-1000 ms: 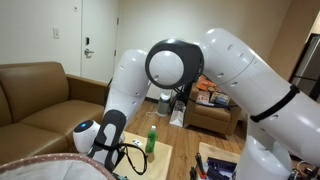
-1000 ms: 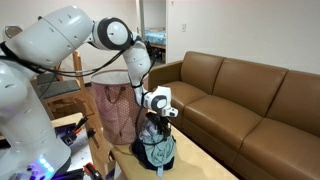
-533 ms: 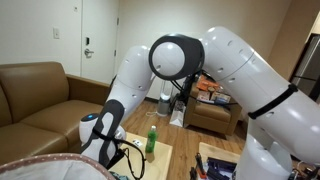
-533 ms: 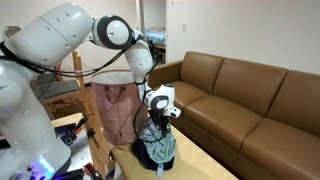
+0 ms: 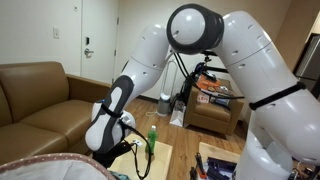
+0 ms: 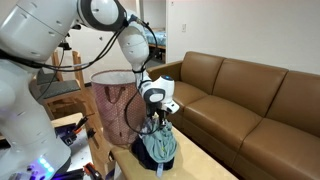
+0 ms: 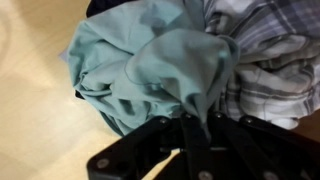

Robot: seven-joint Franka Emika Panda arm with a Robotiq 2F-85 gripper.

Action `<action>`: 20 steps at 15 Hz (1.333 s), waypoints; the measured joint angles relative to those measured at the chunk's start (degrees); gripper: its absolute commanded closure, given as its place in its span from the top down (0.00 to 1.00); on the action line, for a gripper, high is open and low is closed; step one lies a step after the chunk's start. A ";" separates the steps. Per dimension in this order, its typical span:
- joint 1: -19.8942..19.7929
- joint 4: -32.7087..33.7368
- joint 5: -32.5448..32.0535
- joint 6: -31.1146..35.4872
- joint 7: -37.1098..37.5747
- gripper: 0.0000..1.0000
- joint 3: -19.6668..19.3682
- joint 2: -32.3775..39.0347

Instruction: Pick the grey shirt and put it in the laundry bag

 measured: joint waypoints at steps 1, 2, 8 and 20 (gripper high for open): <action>-0.46 -1.82 1.13 0.74 0.00 0.07 0.40 -2.20; -0.59 -3.76 2.11 1.70 0.00 0.07 0.47 -4.68; -0.31 -16.73 5.52 9.17 0.17 0.09 0.46 -21.26; 17.34 -23.36 -15.23 17.21 13.91 0.07 -24.37 -33.39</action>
